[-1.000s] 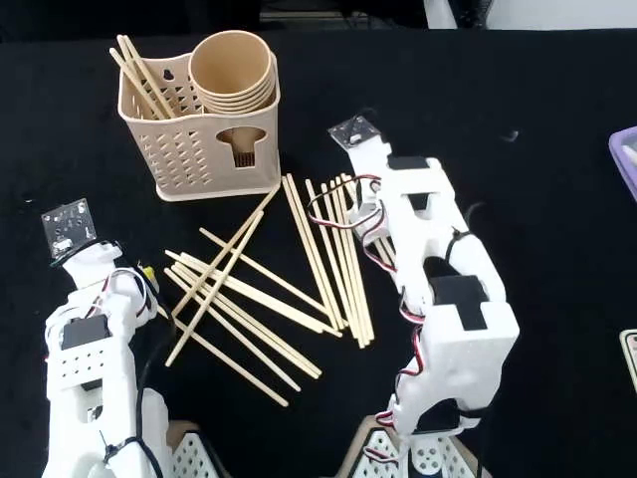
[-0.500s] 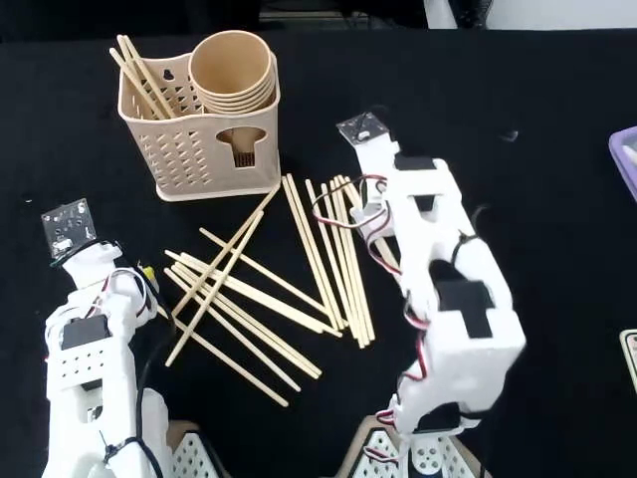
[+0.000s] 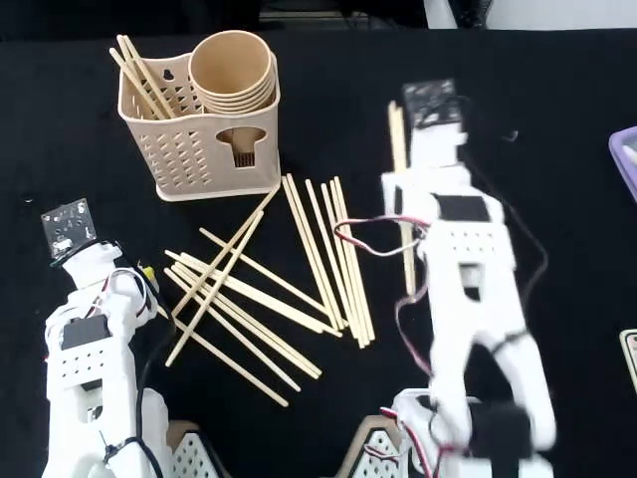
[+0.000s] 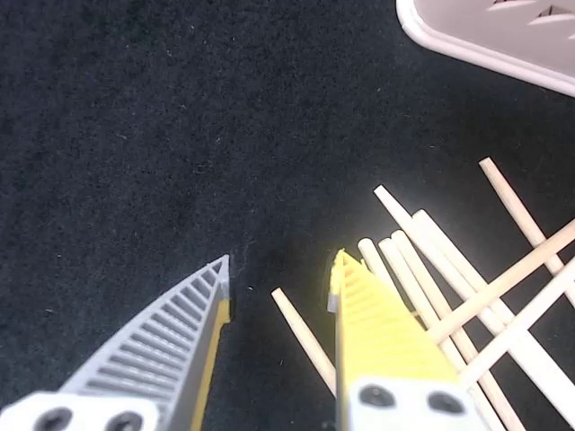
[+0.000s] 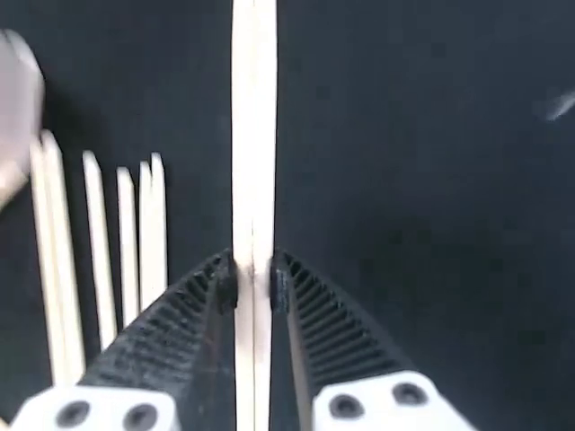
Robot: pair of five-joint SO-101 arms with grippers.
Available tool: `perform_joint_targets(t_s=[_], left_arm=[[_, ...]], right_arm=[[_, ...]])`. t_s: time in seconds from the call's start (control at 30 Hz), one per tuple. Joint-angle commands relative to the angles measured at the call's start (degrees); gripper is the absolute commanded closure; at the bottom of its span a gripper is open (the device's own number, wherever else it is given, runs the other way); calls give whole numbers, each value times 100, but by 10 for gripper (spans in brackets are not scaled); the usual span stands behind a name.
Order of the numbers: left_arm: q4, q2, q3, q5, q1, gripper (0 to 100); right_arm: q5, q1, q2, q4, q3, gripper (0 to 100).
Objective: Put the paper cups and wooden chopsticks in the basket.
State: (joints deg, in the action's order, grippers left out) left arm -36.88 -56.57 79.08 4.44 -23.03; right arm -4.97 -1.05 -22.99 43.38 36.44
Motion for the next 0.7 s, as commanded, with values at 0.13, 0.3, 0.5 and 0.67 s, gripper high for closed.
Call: perform_joint_targets(t_s=[0.13, 0.3, 0.5, 0.67], left_arm=[[79, -97, -48, -9, 4, 812], [79, -97, -48, -9, -4, 812], [79, -97, -48, -9, -22, 812], [79, -97, -48, -9, -31, 812]], right_arm=[[360, 633, -2123, -193, -84, 988], [387, 1565, -3310, -193, -462, 988], [387, 3130, -3705, -1345, -875, 987], [352, 3956, -3046, -3508, -664, 987]])
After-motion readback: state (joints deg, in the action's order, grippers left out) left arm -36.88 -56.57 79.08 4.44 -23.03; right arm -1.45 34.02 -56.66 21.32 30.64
